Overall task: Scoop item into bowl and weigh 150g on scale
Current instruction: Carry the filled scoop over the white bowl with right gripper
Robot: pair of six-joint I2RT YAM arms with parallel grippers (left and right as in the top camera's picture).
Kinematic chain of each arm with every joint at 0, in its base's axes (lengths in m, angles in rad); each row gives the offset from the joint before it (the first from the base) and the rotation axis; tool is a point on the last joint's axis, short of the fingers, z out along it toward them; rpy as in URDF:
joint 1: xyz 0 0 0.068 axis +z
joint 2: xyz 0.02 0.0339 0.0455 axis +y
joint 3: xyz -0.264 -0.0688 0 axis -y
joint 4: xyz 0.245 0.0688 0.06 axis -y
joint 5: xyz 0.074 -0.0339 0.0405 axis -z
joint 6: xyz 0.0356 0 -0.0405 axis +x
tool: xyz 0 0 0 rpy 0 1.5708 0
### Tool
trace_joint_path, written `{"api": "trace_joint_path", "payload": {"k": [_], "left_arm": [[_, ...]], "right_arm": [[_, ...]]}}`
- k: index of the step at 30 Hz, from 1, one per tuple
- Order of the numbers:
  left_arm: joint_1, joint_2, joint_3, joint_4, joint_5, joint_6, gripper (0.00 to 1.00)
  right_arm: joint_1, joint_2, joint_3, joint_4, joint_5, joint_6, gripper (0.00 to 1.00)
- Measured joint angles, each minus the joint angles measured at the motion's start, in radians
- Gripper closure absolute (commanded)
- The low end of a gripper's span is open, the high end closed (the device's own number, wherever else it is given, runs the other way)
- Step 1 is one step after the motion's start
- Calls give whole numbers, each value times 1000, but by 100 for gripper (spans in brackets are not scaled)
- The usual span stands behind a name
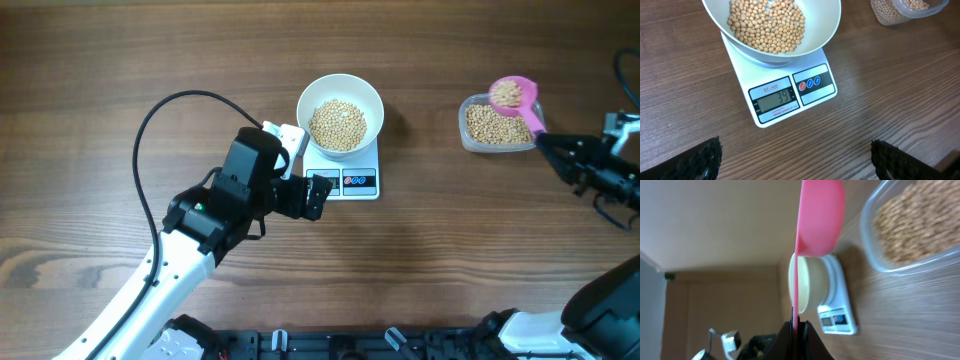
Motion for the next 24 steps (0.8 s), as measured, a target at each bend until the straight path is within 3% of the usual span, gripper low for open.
{"api": "trace_joint_path", "payload": {"k": [7,16,24], "left_arm": [[0,0,0,0,0,0,0],[0,0,0,0,0,0,0],[0,0,0,0,0,0,0]], "right_arm": [[242,0,0,15,-40,0,96],[561,0,0,296,-12,95,95],[743,-80,0,436,377,192,95]]}}
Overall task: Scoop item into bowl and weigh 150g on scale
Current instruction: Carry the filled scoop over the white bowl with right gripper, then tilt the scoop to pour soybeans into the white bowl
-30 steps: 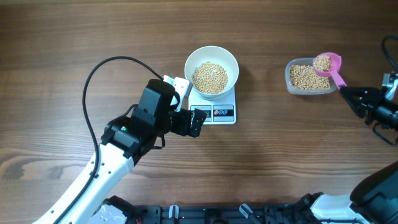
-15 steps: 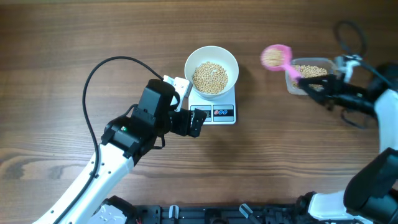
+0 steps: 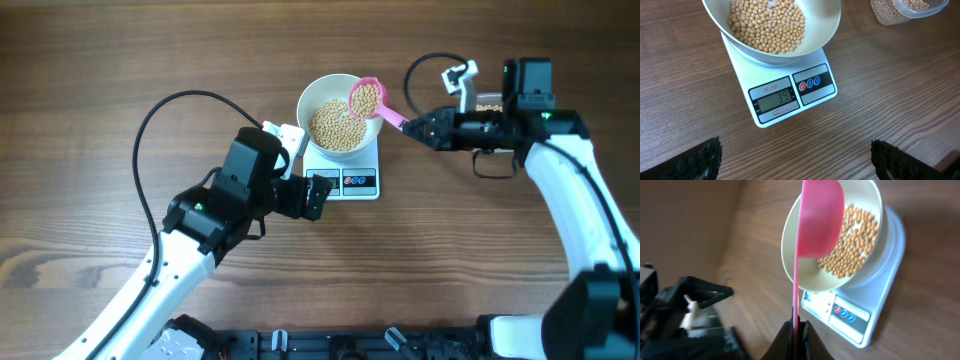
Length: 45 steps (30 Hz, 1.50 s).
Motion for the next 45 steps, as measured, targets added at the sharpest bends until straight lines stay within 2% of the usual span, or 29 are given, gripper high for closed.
{"api": "trace_joint_path", "payload": {"k": [7,18,45], "left_arm": [[0,0,0,0,0,0,0],[0,0,0,0,0,0,0],[0,0,0,0,0,0,0]], "right_arm": [[135,-109,0,90,241,15,95],[323,-114,0,121,657,-59,96],[484,-114,0,173,1010,-346,95]]}}
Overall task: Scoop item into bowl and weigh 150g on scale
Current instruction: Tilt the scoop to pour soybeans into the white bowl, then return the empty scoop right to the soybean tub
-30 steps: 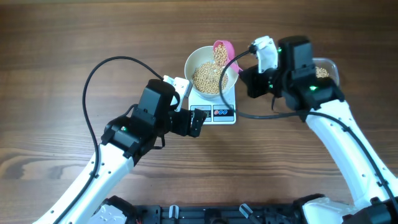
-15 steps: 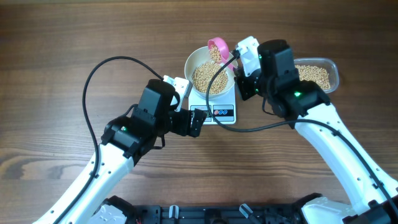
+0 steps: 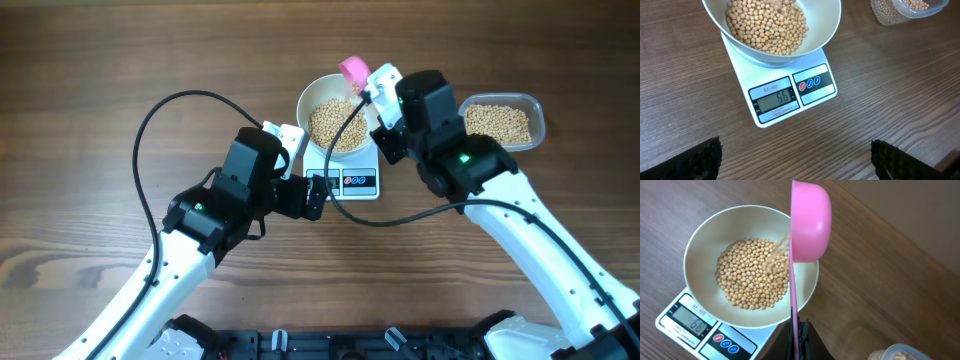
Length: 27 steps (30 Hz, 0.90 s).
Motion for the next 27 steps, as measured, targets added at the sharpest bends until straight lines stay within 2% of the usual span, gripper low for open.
{"api": "trace_joint_path", "payload": {"k": [9,14,17,23,27], "left_arm": [[0,0,0,0,0,0,0],[0,0,0,0,0,0,0],[0,0,0,0,0,0,0],[0,0,0,0,0,0,0],[0,0,0,0,0,0,0]], "right_arm": [[82,0,0,11,131,-109,96],[82,0,0,11,164,-116,96],[82,0,0,9,151,-68,96],[14,-2,0,-3,-2,123,96],[-157,-42,0,-3,-243,206,96]]}}
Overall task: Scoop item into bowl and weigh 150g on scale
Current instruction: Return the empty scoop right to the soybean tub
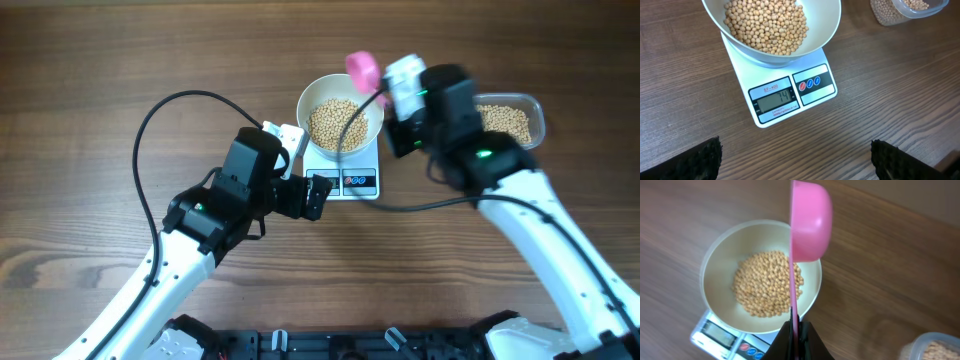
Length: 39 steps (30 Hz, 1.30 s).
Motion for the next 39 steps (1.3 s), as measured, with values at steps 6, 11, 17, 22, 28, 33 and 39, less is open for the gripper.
{"api": "trace_joint_path", "payload": {"k": [6,11,17,22,28,33,39], "left_arm": [[0,0,0,0,0,0,0],[0,0,0,0,0,0,0],[0,0,0,0,0,0,0],[0,0,0,0,0,0,0],[0,0,0,0,0,0,0],[0,0,0,0,0,0,0],[0,0,0,0,0,0,0]], "right_arm": [[-320,-96,1,-47,-262,51,96],[-536,-112,1,-198,-207,51,96],[-582,-111,1,-304,-37,-53,96],[-582,-95,1,-309,77,-86,96],[-571,-10,0,-316,132,-128,96],[-517,49,0,-315,214,-154,96],[-424,117,0,-314,345,-166,96]]}}
